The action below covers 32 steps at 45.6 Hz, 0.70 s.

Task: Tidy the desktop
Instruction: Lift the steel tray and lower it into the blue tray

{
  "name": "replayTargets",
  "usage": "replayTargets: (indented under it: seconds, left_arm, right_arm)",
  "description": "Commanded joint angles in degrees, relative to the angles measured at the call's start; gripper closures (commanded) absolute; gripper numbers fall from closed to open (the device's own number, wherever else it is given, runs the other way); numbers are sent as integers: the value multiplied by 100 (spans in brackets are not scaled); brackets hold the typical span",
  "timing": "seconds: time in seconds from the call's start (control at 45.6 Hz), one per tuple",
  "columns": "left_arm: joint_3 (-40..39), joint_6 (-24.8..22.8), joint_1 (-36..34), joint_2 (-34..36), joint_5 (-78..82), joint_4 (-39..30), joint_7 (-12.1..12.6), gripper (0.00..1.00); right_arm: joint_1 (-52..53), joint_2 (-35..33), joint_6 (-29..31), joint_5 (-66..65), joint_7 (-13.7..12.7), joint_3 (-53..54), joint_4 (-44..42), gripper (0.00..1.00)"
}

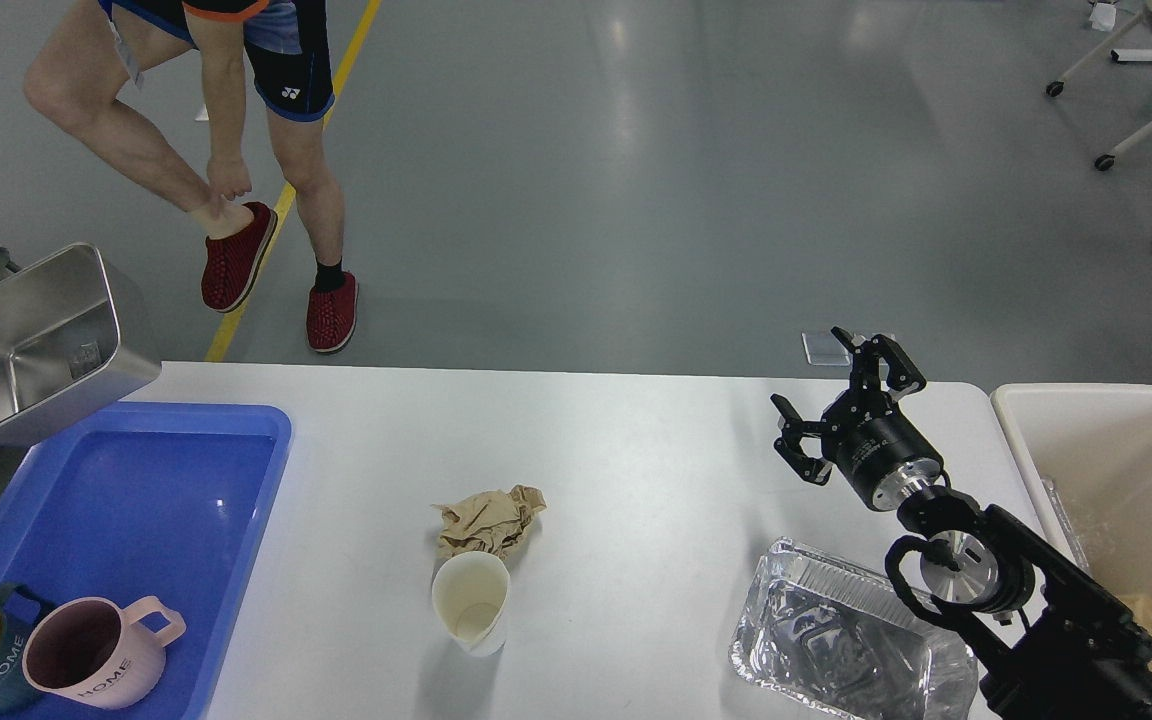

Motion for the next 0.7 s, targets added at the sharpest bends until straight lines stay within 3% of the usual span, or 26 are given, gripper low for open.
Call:
replayTargets:
  seconds: [0.0,0.241,0.482,0.68]
  left_arm:
    - [313,166,21,-538,-17,674,1,98]
    - [551,570,371,-1575,-43,1887,1,97]
    - [542,755,768,-3297,-17,4057,1,96]
    - [525,1079,855,-4150,-43,4814,1,95]
  right_arm:
    - [-17,0,1,0,0,-2,8,0]
    - [-9,9,1,0,0,-2,0,0]
    - [-26,0,10,0,0,7,-9,0]
    - [-79,0,10,0,0,7,0,0]
